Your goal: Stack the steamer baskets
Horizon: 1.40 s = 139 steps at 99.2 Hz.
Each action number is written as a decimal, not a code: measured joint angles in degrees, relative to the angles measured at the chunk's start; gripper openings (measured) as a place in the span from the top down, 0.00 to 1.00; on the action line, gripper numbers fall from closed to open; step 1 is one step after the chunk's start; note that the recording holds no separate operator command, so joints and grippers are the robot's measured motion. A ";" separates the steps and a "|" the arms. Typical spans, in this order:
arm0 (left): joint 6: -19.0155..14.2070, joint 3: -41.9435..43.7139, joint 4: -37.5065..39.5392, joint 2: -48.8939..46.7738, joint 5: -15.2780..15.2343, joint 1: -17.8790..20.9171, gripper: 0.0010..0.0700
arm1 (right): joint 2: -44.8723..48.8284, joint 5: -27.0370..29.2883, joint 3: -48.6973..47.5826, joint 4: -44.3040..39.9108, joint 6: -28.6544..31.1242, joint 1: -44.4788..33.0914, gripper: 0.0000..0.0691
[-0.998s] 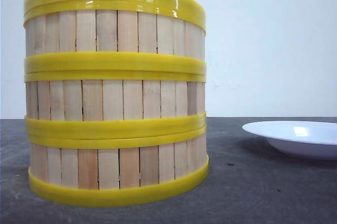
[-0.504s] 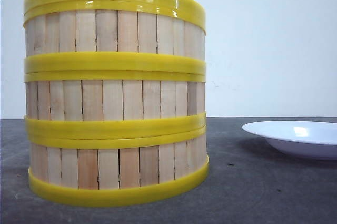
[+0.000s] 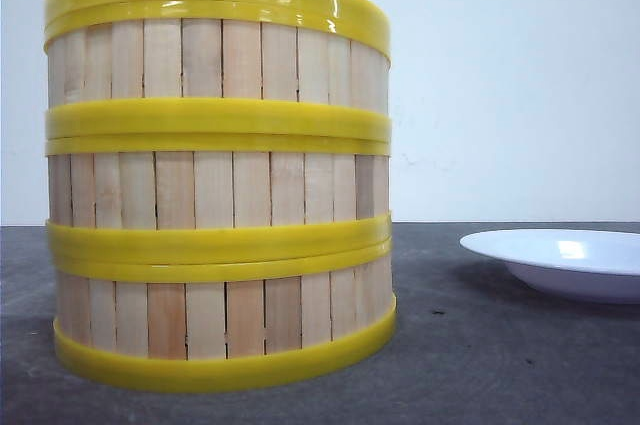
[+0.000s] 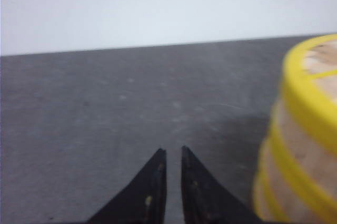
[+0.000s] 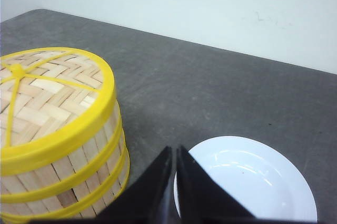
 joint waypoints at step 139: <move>-2.58 -21.53 10.99 -11.50 -9.03 2.10 0.98 | 0.00 0.00 0.00 0.00 0.00 0.02 0.99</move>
